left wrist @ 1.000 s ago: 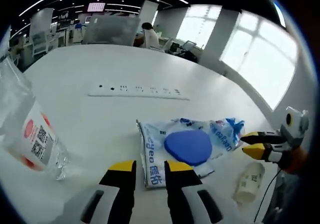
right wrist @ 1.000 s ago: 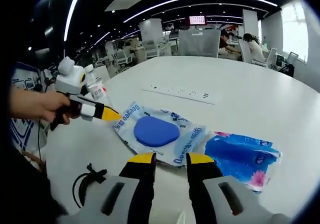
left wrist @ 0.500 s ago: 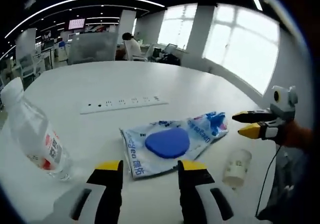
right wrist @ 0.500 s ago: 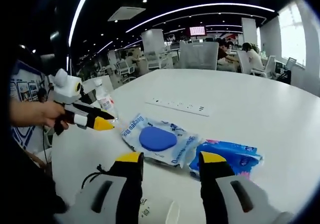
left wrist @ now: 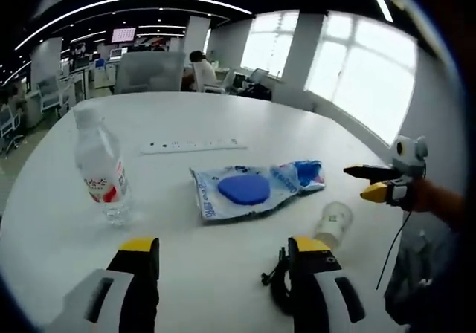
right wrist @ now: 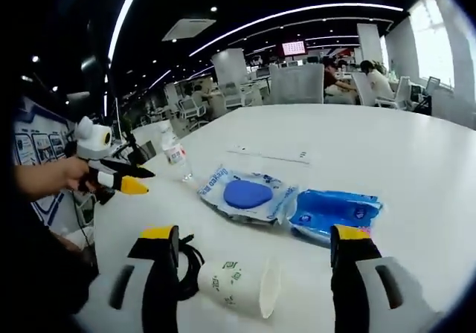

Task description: Arrange the tabletop items into an orderly group along one side of the table until the central work area is clear of visible clutter.

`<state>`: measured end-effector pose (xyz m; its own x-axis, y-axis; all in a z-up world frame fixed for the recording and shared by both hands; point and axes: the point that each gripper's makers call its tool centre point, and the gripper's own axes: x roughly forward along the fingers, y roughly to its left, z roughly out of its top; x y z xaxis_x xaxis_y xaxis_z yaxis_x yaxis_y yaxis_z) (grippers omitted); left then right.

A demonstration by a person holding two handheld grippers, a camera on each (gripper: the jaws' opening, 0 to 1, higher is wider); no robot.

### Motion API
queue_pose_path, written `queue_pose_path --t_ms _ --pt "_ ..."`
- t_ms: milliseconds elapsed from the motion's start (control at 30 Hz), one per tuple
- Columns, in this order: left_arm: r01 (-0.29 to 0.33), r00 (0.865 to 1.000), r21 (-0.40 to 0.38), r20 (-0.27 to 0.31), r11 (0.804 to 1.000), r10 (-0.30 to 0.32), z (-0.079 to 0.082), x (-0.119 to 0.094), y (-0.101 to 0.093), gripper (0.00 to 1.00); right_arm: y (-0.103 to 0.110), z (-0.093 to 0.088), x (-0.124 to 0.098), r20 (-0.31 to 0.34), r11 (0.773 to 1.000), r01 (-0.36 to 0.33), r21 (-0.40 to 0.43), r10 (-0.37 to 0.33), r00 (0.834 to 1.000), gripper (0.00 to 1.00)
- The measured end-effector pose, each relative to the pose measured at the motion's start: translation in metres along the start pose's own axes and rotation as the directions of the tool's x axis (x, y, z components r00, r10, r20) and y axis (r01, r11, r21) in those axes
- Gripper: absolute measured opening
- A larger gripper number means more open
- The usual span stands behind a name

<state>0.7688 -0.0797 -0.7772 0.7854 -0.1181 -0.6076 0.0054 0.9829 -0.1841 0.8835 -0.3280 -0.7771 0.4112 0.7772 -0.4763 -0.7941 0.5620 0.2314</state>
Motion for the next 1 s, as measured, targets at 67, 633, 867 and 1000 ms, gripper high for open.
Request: queue_pose_path --t_ms 67,633,867,1000 --pt "0.001 1.000 -0.006 0.012 1.000 -0.001 -0.003 -0.006 0.002 0.77 0.000 -0.002 -0.007 0.010 1.000 0.005 0.005 -0.005 1.000 0.86" --pt "0.034 0.998 -0.024 0.058 0.999 -0.033 -0.027 -0.044 -0.013 0.90 -0.002 -0.016 -0.034 0.046 0.999 0.016 0.046 -0.018 0.999 1.00" --pt "0.037 0.996 -0.034 0.083 0.999 -0.035 -0.027 -0.055 -0.008 0.95 0.007 -0.023 -0.037 0.040 0.999 0.012 0.032 -0.013 0.999 1.00" --pt "0.046 0.995 -0.010 0.087 0.999 -0.045 -0.027 -0.060 -0.009 0.99 0.012 -0.023 -0.035 0.034 1.000 0.010 0.018 -0.010 0.999 1.00"
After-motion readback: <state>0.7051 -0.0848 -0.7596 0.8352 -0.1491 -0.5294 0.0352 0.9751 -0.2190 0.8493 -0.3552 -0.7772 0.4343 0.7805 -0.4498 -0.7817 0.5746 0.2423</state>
